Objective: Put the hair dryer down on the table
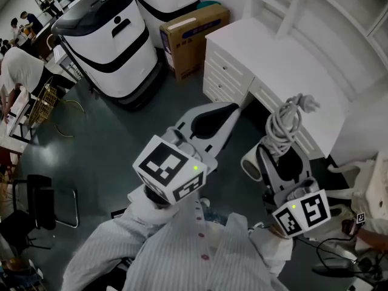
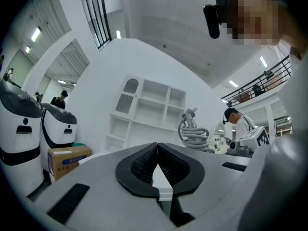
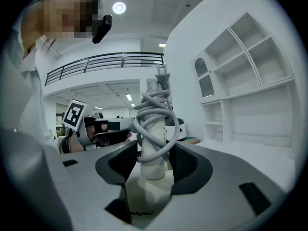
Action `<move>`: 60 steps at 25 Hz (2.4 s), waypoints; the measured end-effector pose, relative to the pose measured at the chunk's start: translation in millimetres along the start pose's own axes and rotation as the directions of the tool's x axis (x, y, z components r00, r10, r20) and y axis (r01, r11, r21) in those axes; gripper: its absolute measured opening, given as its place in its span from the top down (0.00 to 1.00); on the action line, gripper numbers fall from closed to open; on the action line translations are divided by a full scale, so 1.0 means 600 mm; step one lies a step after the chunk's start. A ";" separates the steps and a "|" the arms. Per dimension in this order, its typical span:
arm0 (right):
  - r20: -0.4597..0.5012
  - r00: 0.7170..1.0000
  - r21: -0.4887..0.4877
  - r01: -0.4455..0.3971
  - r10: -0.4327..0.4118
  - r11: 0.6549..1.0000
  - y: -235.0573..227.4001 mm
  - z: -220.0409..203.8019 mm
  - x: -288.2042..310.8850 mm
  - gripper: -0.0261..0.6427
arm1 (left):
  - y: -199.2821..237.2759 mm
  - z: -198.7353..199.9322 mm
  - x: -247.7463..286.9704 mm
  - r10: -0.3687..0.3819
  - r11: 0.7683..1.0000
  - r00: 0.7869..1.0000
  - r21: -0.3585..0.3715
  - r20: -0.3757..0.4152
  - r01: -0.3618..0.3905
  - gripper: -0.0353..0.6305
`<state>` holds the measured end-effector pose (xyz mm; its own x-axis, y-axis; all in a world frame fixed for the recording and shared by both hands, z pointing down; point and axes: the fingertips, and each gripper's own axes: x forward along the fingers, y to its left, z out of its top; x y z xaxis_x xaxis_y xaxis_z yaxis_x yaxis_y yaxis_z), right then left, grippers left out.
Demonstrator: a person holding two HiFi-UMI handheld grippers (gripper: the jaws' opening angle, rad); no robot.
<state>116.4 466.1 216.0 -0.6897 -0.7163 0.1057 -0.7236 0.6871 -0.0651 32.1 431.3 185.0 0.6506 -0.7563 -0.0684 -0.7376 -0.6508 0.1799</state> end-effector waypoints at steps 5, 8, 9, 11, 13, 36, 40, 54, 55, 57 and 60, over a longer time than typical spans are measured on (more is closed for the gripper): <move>-0.010 1.000 0.006 0.010 -0.010 1.000 -0.051 0.011 0.080 0.66 | 0.076 0.006 0.060 -0.008 1.000 1.000 -0.012 -0.017 0.007 0.93; -0.013 1.000 0.003 0.016 -0.016 1.000 -0.083 0.021 0.129 0.66 | 0.125 0.011 0.099 -0.006 1.000 1.000 -0.018 -0.026 0.005 0.93; -0.013 1.000 0.005 0.020 -0.020 1.000 -0.094 0.025 0.144 0.66 | 0.139 0.012 0.112 -0.008 1.000 0.999 -0.018 -0.031 0.008 0.93; -0.014 0.999 0.011 0.032 -0.031 0.999 -0.117 0.030 0.173 0.66 | 0.166 0.014 0.137 -0.017 1.000 0.999 -0.021 -0.041 0.016 0.93; -0.014 0.999 0.017 0.042 -0.041 0.999 -0.136 0.035 0.200 0.66 | 0.192 0.015 0.157 -0.024 0.999 0.999 -0.024 -0.047 0.023 0.93; -0.087 0.982 0.025 0.168 -0.165 0.985 -0.211 0.044 0.402 0.66 | 0.434 0.026 0.230 -0.064 0.996 0.996 -0.059 -0.069 0.060 0.93; -0.097 0.985 0.022 0.147 -0.144 0.989 -0.225 0.048 0.439 0.66 | 0.466 0.027 0.245 -0.046 0.997 0.997 -0.065 -0.068 0.042 0.93; -0.086 0.992 0.045 0.099 -0.095 0.994 -0.367 0.031 0.552 0.66 | 0.563 0.000 0.377 0.008 0.999 0.996 -0.037 -0.092 -0.011 0.93; -0.086 0.992 0.048 0.097 -0.093 0.994 -0.383 0.033 0.562 0.66 | 0.572 -0.001 0.394 0.010 0.999 0.995 -0.038 -0.097 -0.014 0.93; -0.089 0.992 0.052 0.093 -0.088 0.994 -0.417 0.039 0.584 0.66 | 0.591 0.001 0.430 0.015 0.999 0.995 -0.039 -0.103 -0.019 0.93; -0.093 0.992 0.057 0.085 -0.079 0.995 -0.471 0.052 0.618 0.66 | 0.619 0.010 0.488 0.024 0.999 0.995 -0.038 -0.102 -0.028 0.93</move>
<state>64.2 2.2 242.6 -0.6246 -0.7542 0.2026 -0.7799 0.6157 -0.1126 -52.2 -32.1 226.0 0.6475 -0.7612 0.0361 -0.7483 -0.6262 0.2189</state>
